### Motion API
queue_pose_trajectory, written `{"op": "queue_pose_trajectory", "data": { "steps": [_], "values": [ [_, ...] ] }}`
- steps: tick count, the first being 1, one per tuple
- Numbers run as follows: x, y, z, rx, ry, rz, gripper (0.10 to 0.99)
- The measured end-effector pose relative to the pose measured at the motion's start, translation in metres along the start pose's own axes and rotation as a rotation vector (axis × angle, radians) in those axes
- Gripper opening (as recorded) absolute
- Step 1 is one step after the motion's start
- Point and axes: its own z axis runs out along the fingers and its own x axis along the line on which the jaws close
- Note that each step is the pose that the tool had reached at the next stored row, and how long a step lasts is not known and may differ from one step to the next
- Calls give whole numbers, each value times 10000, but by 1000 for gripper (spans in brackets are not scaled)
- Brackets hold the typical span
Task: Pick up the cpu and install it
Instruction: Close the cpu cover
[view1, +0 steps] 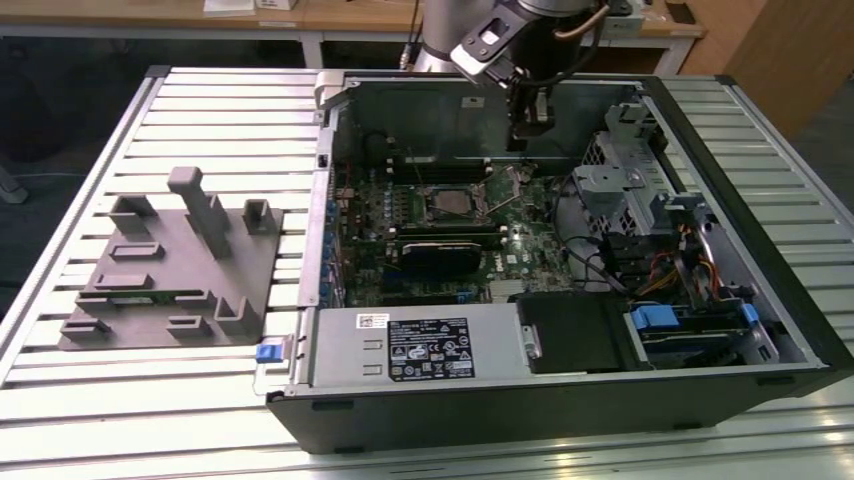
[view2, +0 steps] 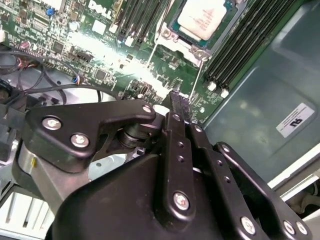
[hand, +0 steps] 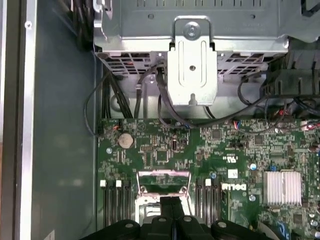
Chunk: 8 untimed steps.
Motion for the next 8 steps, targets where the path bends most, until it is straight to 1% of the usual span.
{"op": "queue_pose_trajectory", "data": {
  "steps": [6,8],
  "values": [
    [-2,18,98,1,-1,-10,106],
    [-2,42,116,1,1,-16,106]
  ]
}}
